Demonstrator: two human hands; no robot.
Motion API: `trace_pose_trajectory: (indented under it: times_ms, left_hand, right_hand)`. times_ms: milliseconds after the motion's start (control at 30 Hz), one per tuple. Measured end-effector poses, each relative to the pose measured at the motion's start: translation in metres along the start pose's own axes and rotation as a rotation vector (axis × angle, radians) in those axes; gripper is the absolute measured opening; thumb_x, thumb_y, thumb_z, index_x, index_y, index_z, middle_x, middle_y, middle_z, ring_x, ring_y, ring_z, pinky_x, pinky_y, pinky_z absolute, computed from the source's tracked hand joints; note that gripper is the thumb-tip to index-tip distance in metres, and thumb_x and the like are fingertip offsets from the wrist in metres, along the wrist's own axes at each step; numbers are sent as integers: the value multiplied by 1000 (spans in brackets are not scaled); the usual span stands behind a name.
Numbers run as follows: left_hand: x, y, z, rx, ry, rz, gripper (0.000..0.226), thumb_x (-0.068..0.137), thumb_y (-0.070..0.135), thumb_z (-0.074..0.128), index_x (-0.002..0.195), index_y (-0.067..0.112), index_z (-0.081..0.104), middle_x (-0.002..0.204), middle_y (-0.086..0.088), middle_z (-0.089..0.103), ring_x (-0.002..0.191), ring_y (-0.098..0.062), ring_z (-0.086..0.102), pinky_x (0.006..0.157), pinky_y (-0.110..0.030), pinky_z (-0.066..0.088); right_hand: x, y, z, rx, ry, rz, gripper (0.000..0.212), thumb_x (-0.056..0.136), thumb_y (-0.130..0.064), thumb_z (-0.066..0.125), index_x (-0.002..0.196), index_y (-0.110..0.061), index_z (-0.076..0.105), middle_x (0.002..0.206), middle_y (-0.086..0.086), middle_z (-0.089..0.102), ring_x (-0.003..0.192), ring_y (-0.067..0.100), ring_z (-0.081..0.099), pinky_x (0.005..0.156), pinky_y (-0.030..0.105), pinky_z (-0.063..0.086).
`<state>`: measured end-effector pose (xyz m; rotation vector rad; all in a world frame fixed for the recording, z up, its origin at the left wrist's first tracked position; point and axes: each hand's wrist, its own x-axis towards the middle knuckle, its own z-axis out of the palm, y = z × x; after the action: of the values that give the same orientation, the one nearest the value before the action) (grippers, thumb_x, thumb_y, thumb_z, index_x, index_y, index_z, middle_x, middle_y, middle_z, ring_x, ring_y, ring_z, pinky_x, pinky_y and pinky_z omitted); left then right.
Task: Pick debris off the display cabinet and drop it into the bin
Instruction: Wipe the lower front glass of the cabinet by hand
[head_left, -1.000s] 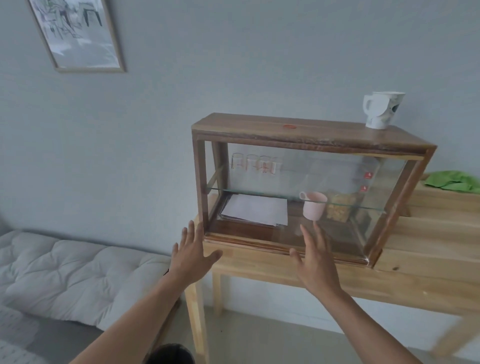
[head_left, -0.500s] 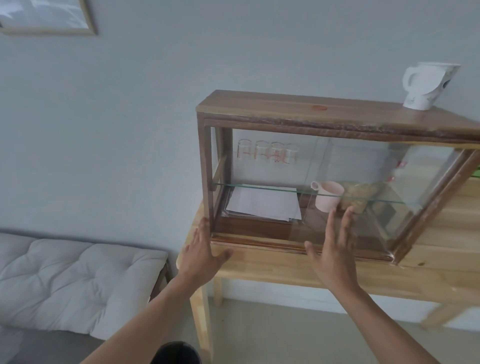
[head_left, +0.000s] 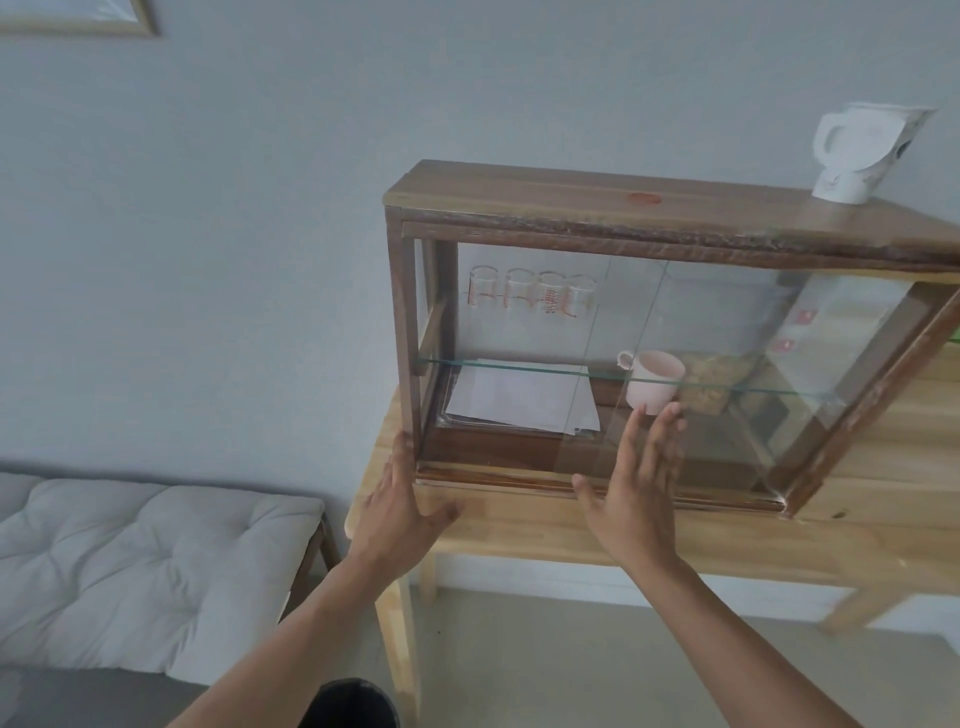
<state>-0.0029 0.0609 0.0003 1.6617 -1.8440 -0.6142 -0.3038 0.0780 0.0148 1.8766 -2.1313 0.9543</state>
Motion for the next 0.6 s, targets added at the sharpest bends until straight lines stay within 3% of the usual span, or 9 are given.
trace_pose_trajectory:
  times_ms: [267, 367, 500, 600]
  left_hand:
    - [-2, 2, -4, -35, -11, -10, 129, 79, 73, 72, 151, 53, -33, 169, 7, 33, 148, -24, 43, 113, -50, 46]
    - [-4, 3, -6, -30, -13, -2, 129, 79, 72, 73, 146, 55, -36, 170, 7, 31, 152, -23, 37, 116, -50, 43]
    - [-3, 3, -8, -38, -21, 1, 127, 81, 68, 75, 159, 45, -22, 170, 7, 31, 154, -24, 33, 119, -53, 39]
    - [-4, 4, -9, -46, -34, 2, 125, 82, 64, 76, 160, 42, -20, 170, 7, 32, 155, -25, 33, 119, -56, 37]
  right_hand:
    - [-3, -33, 9, 25, -31, -28, 127, 82, -28, 84, 166, -9, -11, 171, 26, -25, 158, 47, -19, 127, 67, 12]
    - [-6, -47, 14, 21, -41, -56, 126, 81, -24, 83, 167, -10, -9, 170, 25, -27, 158, 47, -20, 127, 67, 11]
    - [-9, -65, 22, 13, -75, -98, 126, 81, -22, 83, 167, -11, -8, 170, 25, -28, 158, 49, -19, 127, 67, 14]
    - [-11, -76, 26, -7, -77, -115, 125, 80, -22, 83, 167, -10, -6, 170, 27, -25, 157, 50, -19, 126, 61, 6]
